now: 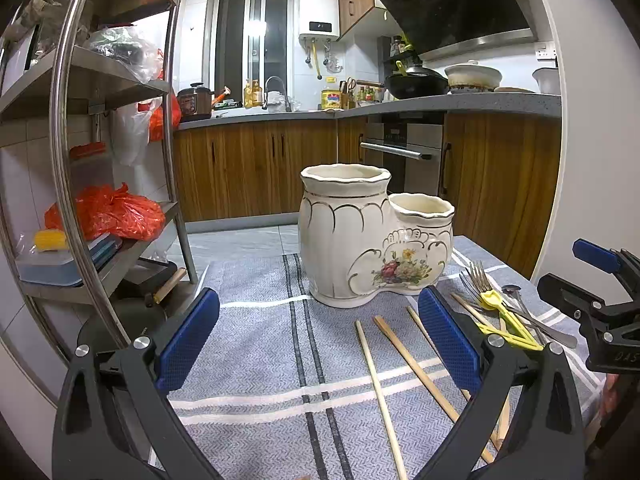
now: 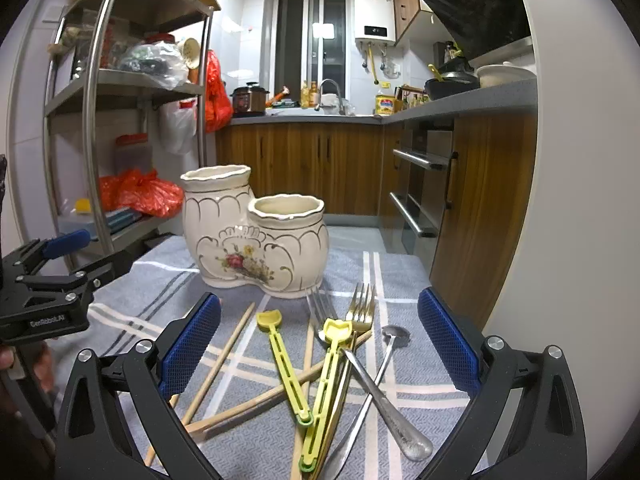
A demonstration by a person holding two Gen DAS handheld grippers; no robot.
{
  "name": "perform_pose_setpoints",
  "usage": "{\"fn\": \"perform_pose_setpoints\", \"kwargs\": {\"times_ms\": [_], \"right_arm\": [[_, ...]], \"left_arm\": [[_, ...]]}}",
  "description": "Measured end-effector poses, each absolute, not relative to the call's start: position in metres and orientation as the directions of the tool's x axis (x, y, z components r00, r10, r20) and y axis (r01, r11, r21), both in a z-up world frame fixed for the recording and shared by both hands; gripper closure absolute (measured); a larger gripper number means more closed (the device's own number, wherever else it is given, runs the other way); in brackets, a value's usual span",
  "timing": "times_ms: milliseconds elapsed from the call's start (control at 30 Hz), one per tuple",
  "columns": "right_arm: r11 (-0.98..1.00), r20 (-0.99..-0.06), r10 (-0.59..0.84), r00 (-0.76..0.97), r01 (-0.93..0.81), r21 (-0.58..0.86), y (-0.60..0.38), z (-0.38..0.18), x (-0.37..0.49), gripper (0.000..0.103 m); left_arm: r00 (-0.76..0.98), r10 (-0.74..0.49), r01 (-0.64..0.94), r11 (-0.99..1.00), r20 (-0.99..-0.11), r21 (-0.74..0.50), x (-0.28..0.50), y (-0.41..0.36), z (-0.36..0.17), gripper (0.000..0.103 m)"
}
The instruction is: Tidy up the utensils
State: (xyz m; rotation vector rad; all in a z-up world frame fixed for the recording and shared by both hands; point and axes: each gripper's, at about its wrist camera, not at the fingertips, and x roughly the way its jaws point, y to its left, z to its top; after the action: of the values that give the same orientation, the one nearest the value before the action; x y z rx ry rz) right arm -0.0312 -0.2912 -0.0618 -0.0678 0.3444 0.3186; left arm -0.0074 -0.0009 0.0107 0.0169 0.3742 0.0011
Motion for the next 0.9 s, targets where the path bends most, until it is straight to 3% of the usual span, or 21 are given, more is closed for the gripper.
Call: {"fn": "perform_pose_setpoints", "kwargs": {"times_ms": [900], "right_arm": [[0.948, -0.35, 0.293, 0.89, -0.318, -0.016, -0.2903, -0.062, -0.0291, 0.005]], "left_arm": [[0.932, 0.004, 0.003, 1.0, -0.362, 0.019, -0.0079, -0.0024, 0.0066, 0.005]]}}
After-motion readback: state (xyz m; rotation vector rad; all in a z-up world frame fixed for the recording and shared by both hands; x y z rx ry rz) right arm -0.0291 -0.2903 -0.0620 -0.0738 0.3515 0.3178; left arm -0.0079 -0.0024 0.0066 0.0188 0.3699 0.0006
